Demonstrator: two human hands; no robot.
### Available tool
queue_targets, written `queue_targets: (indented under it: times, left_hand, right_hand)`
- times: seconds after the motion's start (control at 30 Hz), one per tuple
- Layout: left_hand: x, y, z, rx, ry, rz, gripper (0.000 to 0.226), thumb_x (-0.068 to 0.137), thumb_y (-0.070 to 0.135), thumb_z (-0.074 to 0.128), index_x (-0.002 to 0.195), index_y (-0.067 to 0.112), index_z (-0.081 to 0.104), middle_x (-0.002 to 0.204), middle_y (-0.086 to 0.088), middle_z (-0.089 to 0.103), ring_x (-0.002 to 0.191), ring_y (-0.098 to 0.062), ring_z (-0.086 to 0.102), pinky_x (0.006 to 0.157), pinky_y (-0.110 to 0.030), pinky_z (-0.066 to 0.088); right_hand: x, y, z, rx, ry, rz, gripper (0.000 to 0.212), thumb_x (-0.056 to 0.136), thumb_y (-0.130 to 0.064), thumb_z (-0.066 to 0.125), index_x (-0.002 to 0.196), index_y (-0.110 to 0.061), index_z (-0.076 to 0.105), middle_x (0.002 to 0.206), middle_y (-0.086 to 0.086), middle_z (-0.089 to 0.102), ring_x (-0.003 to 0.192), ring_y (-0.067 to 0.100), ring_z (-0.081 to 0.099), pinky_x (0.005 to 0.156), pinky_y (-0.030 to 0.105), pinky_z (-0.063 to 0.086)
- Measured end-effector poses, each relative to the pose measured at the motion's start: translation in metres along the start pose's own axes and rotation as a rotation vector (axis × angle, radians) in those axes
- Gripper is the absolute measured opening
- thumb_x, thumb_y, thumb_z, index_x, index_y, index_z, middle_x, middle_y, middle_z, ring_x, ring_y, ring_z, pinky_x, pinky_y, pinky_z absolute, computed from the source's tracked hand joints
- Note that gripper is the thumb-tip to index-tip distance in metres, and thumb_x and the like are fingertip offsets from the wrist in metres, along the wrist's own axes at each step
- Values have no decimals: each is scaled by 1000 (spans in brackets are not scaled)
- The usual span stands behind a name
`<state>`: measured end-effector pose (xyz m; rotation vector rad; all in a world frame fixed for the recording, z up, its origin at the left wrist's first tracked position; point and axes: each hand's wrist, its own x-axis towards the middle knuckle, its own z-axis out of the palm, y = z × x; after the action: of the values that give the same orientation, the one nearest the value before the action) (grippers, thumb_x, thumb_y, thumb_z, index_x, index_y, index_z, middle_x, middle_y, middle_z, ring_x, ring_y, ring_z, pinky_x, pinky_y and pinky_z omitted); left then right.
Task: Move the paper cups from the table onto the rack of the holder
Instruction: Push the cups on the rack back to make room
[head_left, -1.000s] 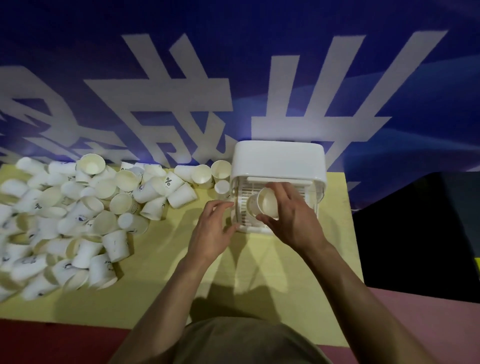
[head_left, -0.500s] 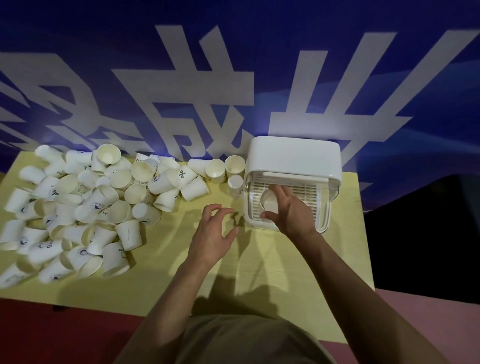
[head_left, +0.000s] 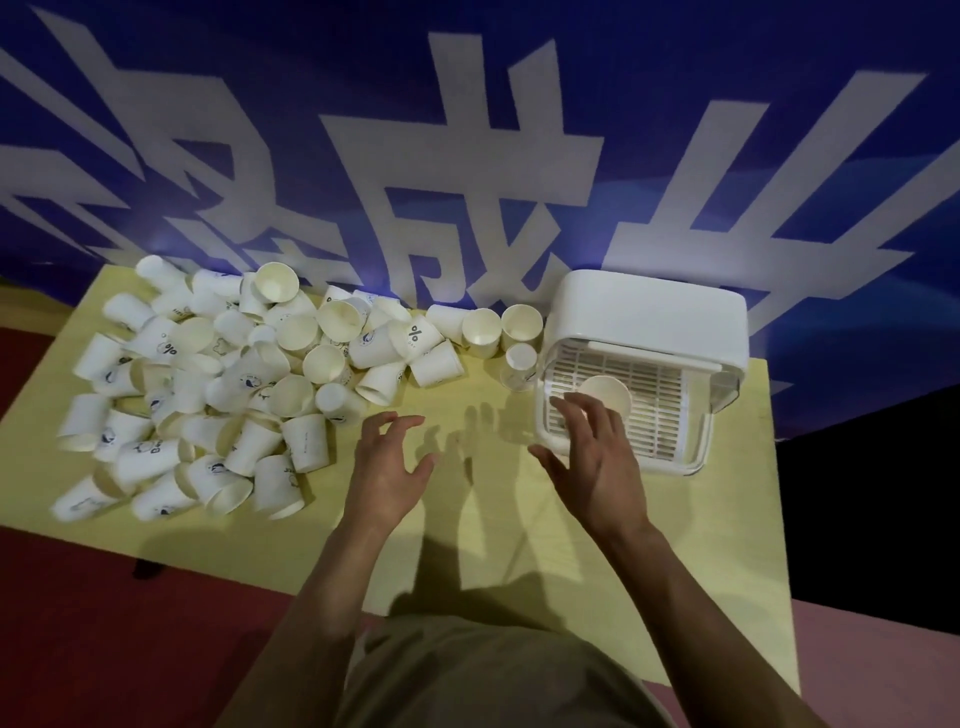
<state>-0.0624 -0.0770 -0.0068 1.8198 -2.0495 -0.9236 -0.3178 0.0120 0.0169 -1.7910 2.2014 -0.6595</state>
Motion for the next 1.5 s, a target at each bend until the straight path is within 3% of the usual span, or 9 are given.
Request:
queue_targets:
  times: [0.27,0.5,0.87,1.0,1.13,1.23,1.27,1.4,1.5]
  left_hand:
    - [8,-82,-41,39,131,-177,50,80,19,84,126,10,66,127,-21,57,139,-34,35,111,-51,35]
    - [21,-93,-43,-85,-1,-133,44,87,20,77,129,23,62,139,-9,41,131,-28,45,112,-39,38]
    - [24,7,33,-147,-235,176,45,91,24,72,133,27,58,132,2,42,127,-21,49,105,-24,38]
    - [21,55,69,-145,-268,242,56,92,26,70,143,33,48,137,4,43,121,-18,49,105,-38,46]
    - [18,108,113,-155,-336,236,80,90,28,72,154,44,26,150,8,41,128,-13,39,103,-36,46]
    - [19,138,135,-239,-381,190,90,88,26,76,155,46,19,143,13,49,116,10,46,92,-8,43]
    - [18,145,139,-269,-386,163,90,89,24,75,155,46,17,143,14,48,116,10,48,87,-4,42]
    - [21,160,142,-366,-388,107,87,93,15,67,154,47,15,143,31,43,126,4,53,93,-11,49]
    - [34,170,142,-362,-428,105,93,91,7,65,157,44,11,145,27,44,129,5,50,102,-17,48]
  right_hand:
    - [6,-69,38,16,-161,-132,54,94,-38,72,139,-11,57,141,11,54,121,32,55,100,46,50]
    - [6,-89,55,8,-195,-32,53,93,-40,72,137,-14,57,138,6,54,123,28,54,99,43,52]
    - [-33,12,9,-78,-102,288,48,90,-34,77,130,-11,62,133,10,60,117,33,59,90,48,57]
    - [-31,63,-2,-30,-132,335,66,91,-35,76,143,-2,51,140,18,57,128,39,55,104,47,49]
    - [-13,98,-4,114,-203,180,94,86,-23,83,151,14,27,150,32,46,134,46,52,109,55,46]
    - [3,113,-3,325,-210,86,90,89,-19,79,153,13,23,150,28,48,135,39,53,109,45,48]
    - [7,116,-3,390,-199,71,87,91,-17,78,153,11,23,147,26,51,130,36,57,105,39,50]
    - [23,129,0,546,-182,41,79,95,-12,72,155,4,23,146,16,50,126,23,57,104,23,47]
    - [40,141,5,580,-164,56,68,96,-10,68,152,0,31,141,15,52,125,28,58,105,36,52]
